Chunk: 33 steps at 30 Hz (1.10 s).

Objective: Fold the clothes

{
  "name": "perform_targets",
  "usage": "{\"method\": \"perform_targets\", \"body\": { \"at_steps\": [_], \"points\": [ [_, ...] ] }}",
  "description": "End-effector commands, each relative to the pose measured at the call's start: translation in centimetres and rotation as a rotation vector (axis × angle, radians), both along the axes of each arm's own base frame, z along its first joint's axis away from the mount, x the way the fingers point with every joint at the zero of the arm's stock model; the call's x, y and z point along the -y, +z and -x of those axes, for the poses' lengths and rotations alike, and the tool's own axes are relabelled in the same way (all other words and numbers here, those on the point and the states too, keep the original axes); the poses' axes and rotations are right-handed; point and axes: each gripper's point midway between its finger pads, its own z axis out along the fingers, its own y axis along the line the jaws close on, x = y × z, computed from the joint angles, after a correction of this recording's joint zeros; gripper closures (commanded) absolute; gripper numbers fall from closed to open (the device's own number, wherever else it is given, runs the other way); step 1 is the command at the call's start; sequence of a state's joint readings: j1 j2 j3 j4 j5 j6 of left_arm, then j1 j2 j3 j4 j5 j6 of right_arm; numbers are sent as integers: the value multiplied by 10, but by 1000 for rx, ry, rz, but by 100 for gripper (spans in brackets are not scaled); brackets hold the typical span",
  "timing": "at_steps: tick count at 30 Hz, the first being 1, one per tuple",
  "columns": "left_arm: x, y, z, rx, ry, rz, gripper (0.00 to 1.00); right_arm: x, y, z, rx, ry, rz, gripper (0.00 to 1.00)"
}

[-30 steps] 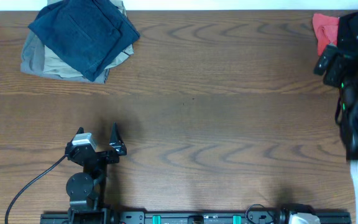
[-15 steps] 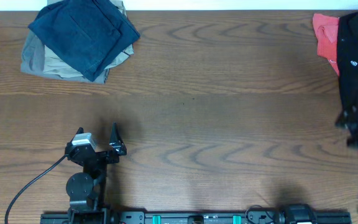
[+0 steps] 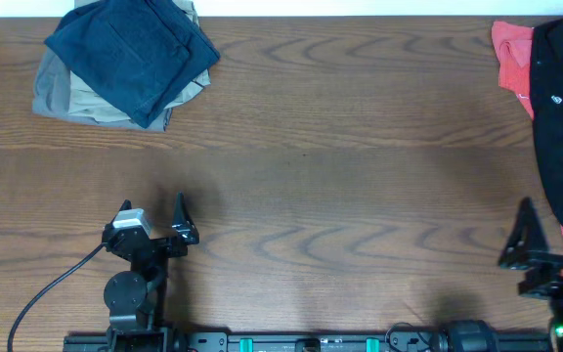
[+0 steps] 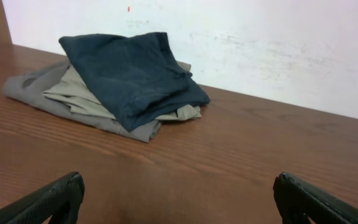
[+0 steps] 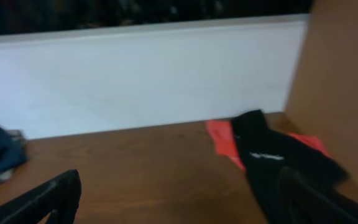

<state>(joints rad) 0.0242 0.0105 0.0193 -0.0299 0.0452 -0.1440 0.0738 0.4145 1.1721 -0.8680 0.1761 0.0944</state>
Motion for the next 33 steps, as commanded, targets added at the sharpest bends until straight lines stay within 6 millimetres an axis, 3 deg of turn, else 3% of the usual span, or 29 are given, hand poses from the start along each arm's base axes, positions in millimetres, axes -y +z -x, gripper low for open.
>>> {"method": "perform_targets", "body": {
  "at_steps": [1, 10, 17, 23, 33],
  "points": [
    [-3, -16, 1, -50, 19, -15, 2, -23, -31, -11, -20, 128, -15, 1],
    [-3, -16, 1, -50, 19, -15, 2, -43, -106, -52, 62, 221, -47, 1],
    [-3, -16, 1, -50, 19, -15, 2, -51, -149, -66, 158, 266, -45, 1],
    [-3, -16, 1, -50, 19, -15, 2, -55, -168, -73, 226, 283, -42, 1],
    [-3, -16, 1, -50, 19, -15, 2, -55, -175, -79, 314, 282, -6, 1]
  ]
}}
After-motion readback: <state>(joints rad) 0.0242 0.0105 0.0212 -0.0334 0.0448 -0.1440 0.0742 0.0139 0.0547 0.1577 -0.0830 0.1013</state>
